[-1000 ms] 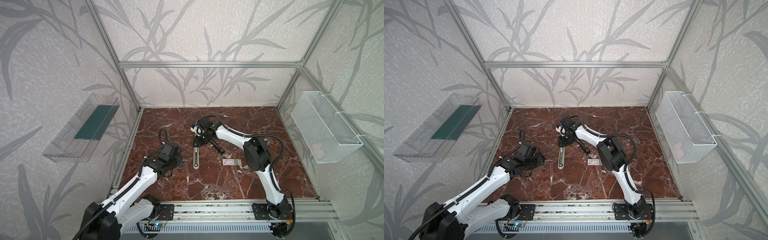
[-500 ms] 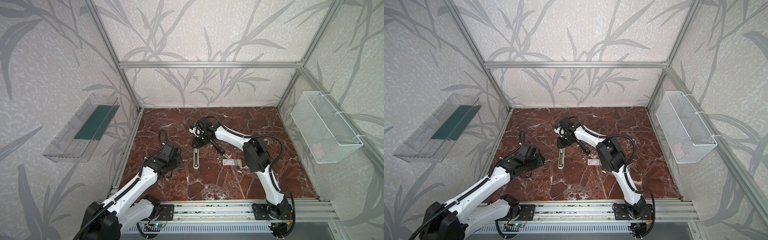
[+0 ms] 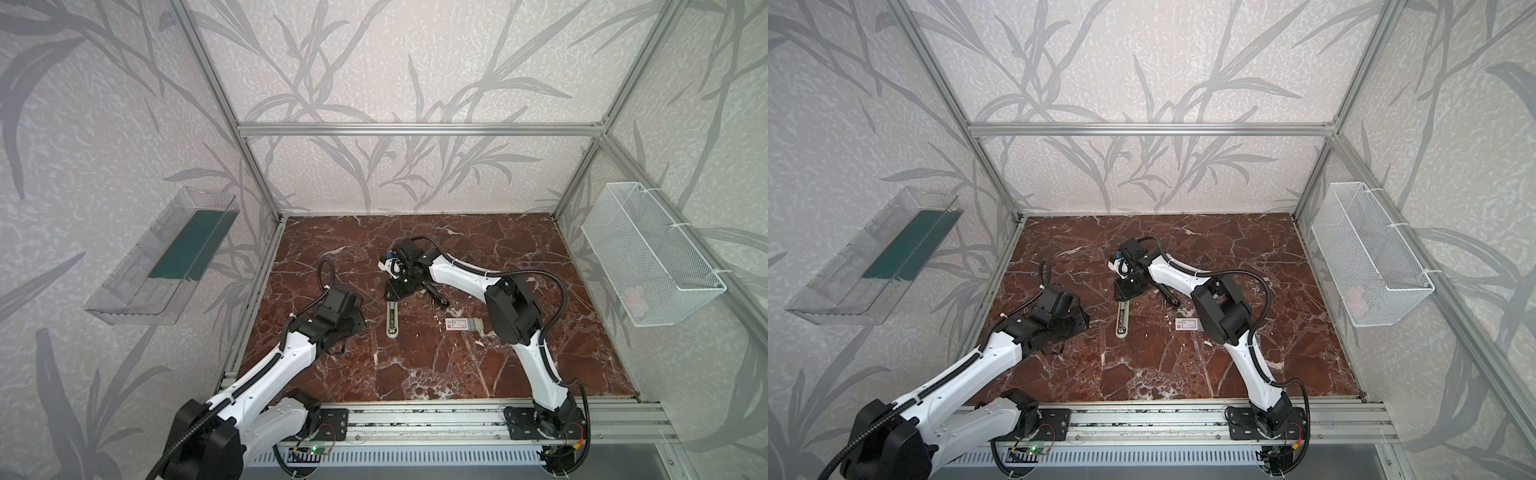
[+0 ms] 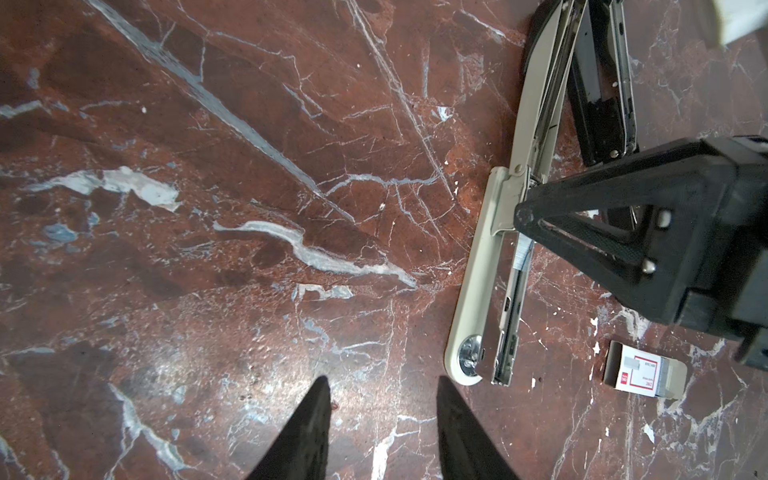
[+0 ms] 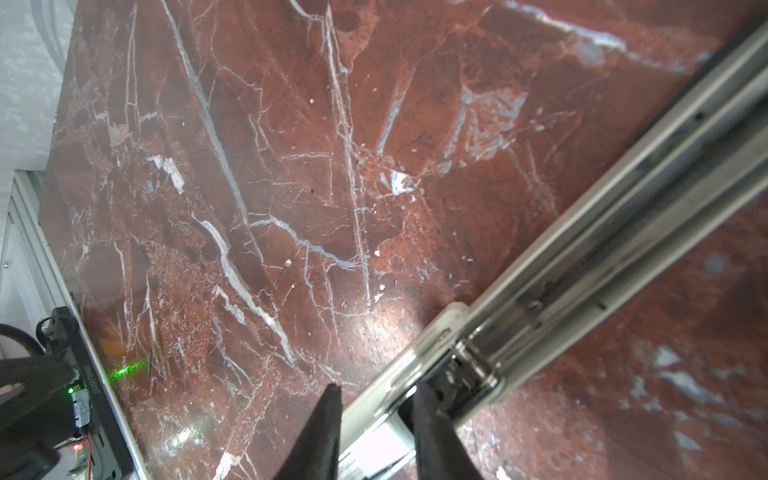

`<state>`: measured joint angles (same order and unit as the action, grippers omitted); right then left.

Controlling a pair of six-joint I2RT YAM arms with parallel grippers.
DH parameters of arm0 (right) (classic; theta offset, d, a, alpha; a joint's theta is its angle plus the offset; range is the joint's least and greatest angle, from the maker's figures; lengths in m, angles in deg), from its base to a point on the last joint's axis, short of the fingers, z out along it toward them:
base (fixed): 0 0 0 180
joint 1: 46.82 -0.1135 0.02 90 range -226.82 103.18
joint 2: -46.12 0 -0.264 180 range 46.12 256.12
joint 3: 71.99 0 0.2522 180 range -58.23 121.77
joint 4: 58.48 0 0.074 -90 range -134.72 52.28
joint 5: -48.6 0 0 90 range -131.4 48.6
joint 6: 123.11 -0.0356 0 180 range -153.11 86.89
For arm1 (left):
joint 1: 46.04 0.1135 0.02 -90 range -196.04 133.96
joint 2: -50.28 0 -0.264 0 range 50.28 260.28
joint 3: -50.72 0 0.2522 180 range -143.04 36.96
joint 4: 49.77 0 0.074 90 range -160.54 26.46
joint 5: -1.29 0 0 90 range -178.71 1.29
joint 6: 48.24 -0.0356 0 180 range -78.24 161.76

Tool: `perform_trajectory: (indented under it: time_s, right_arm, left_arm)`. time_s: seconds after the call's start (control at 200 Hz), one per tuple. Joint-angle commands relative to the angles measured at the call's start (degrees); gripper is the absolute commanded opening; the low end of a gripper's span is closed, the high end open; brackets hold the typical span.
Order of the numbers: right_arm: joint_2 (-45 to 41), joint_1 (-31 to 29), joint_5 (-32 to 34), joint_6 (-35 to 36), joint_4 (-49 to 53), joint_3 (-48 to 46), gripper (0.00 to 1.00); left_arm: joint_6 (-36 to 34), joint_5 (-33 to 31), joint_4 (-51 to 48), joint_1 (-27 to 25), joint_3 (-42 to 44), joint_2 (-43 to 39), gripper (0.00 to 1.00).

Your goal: Load the staples into the stapler

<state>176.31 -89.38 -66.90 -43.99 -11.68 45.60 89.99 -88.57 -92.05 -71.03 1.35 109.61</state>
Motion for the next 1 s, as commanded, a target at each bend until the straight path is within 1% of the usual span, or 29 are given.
perform_trajectory:
  time_s: [0.0, 0.215, 0.28, 0.375, 0.525, 0.72, 0.895, 0.995]
  right_arm:
    - [-2.2, -1.0, -0.4, -0.1, 1.8, -3.1, 0.32]
    - [-4.8, -2.1, 0.5, -0.2, 1.1, -5.7, 0.32]
    - [-6.2, -2.1, 3.0, -0.3, 0.7, -6.3, 0.32]
    - [-8.3, -2.0, 6.1, -0.7, -1.1, -7.0, 0.37]
    - [-8.6, -1.9, 5.9, 0.1, -0.1, -5.4, 0.38]
    - [-9.6, -2.3, 4.0, -0.2, -0.6, -8.6, 0.28]
    - [-9.4, -2.5, 2.5, -0.4, -0.9, -10.3, 0.27]
    - [-8.8, -2.5, 1.8, -0.5, -1.0, -10.1, 0.29]
  left_arm:
    - [0.6, -0.6, 0.2, 0.5, 0.8, -0.4, 0.43]
    - [0.5, -0.2, 0.6, 0.6, 1.0, -0.1, 0.43]
    - [0.6, -0.3, 0.7, 0.6, 1.1, -0.2, 0.43]
    - [0.7, -0.1, 0.8, 0.6, 1.2, -0.3, 0.43]
    - [0.8, -0.1, 1.2, 0.6, 1.2, -0.1, 0.43]
    - [1.1, 0.3, 1.9, 0.6, 1.5, 0.2, 0.43]
    - [1.2, 0.7, 2.5, 0.6, 1.3, 1.0, 0.43]
    - [1.0, 1.4, 3.0, 0.6, 1.3, 1.4, 0.43]
